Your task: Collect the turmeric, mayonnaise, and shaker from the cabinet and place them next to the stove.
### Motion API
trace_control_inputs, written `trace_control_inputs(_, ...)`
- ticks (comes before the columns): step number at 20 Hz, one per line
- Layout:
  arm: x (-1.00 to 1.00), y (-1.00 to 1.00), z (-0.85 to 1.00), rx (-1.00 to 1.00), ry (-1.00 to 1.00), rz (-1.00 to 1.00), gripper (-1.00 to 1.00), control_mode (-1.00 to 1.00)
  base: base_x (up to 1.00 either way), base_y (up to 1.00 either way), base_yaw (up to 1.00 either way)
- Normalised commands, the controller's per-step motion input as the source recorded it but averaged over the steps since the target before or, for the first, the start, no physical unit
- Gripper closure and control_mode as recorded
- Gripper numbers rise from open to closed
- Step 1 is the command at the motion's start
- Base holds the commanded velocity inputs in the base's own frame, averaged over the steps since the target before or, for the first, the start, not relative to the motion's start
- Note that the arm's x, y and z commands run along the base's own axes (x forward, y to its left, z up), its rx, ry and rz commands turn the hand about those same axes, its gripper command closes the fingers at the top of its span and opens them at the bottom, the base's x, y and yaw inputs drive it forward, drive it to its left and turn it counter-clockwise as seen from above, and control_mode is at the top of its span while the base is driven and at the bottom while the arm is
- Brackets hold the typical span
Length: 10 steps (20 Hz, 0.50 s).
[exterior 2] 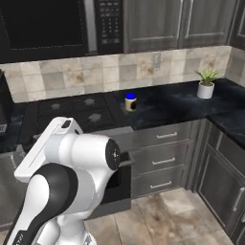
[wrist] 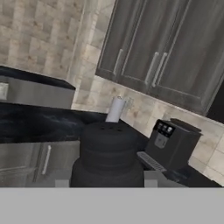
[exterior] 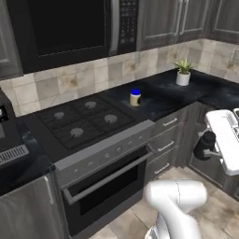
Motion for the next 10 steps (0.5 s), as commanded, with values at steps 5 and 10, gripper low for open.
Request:
trace_control_inputs(5,0.0,0.0,0.0,0.0,0.0,0.0,1.0,1.0,0.73,-0.38,0.22)
trace_control_inputs(10,0.0,0.0,0.0,0.0,0.0,0.0,1.0,1.0,0.7,-0.29,0.22)
